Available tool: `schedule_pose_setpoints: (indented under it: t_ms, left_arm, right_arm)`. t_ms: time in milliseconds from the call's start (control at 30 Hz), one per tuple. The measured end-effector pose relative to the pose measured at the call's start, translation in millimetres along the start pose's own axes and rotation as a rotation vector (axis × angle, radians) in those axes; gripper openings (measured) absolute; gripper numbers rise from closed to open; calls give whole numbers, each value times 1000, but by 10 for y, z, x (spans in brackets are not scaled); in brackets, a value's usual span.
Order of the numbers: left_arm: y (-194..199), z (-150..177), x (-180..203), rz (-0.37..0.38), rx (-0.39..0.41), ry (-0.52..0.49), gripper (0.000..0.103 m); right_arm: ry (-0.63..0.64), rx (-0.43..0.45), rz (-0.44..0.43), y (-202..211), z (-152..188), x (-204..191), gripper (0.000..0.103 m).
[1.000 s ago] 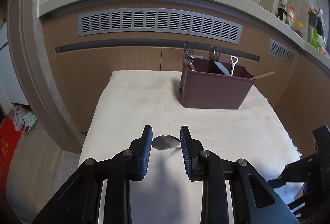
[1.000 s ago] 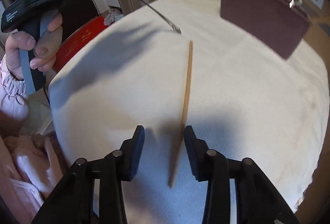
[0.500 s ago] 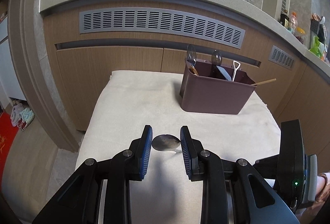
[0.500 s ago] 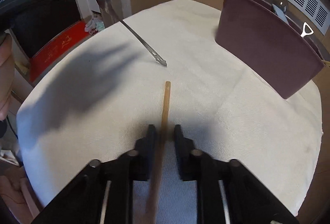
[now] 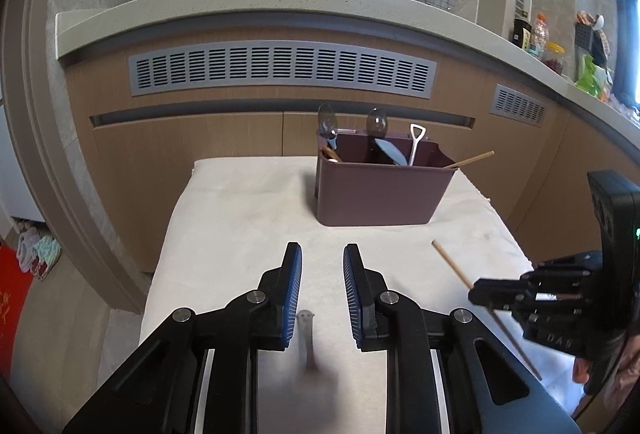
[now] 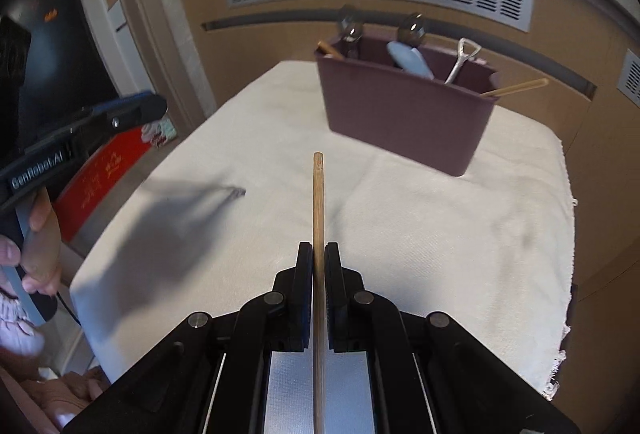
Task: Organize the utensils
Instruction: 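Grasp the wooden chopstick with the right tool while the left tool grasps the metal spoon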
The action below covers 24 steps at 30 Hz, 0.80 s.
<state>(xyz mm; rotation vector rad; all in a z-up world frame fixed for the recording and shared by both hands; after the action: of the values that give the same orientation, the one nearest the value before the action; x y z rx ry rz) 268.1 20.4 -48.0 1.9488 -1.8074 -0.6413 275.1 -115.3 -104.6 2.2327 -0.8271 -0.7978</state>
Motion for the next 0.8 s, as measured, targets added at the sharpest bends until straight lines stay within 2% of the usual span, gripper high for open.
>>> schedule_pose_setpoints:
  t_ms: [67, 167, 267, 333, 433, 467, 533, 633, 733, 800]
  left_arm:
    - [9, 3, 11, -6, 0, -12, 21]
    - [-25, 78, -36, -1, -44, -30, 21]
    - [-65, 289, -116, -12, -108, -71, 22]
    - [-75, 548, -120, 7, -167, -100, 25]
    - [-22, 1002, -106, 53, -234, -105, 39]
    - [-2, 1149, -99, 52, -245, -104, 49]
    - [6, 1349, -86, 22, -255, -119, 54]
    - [-122, 1523, -112, -70, -290, -128, 54]
    - [-222, 1499, -132, -87, -284, -56, 53]
    - [-251, 1485, -135, -125, -261, -72, 33]
  right_arm:
    - [-4, 21, 13, 58, -79, 29, 5]
    - [-8, 36, 33, 146, -86, 82, 5]
    - [-21, 22, 43, 156, 1, 133, 5]
    - [-37, 7, 38, 101, 78, 176, 5]
    - [-54, -10, 29, 41, 168, 191, 5]
    - [-60, -16, 23, 15, 193, 196, 5]
    - [-68, -26, 14, -21, 226, 189, 5]
    - [-67, -32, 6, -47, 241, 160, 5]
    - [-54, -22, 8, -14, 224, 111, 5]
    - [-52, -17, 5, 18, 224, 90, 5]
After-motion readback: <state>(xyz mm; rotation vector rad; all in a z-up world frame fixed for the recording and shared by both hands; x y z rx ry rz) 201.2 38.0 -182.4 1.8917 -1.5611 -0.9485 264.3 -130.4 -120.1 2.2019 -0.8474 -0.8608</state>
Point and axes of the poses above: each gripper's, at about its wrist camera, not at the fingertips, and y roughly against the way its jaws point, x to its right, z to its underside, the point moved 10 cm from there along -y, roughly the way its jaws point, and after that the axes turned 15 degrees about -z, right-handed, at the moved point
